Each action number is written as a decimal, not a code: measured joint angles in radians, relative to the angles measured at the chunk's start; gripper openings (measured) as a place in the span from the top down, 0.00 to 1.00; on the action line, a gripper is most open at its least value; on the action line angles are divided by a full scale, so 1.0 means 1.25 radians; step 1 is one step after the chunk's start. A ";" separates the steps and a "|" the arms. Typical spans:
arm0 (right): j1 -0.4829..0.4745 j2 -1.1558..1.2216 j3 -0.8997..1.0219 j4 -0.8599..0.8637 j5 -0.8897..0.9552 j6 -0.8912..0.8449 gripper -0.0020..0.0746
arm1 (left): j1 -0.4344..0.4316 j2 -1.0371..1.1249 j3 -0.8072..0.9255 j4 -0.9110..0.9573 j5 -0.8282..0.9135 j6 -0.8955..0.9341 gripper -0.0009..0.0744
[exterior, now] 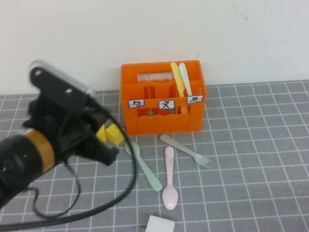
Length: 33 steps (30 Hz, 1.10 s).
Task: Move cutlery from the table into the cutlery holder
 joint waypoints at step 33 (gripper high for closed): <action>0.000 0.000 0.000 0.000 0.000 0.000 0.98 | 0.332 -0.841 0.565 -0.654 0.095 0.436 0.99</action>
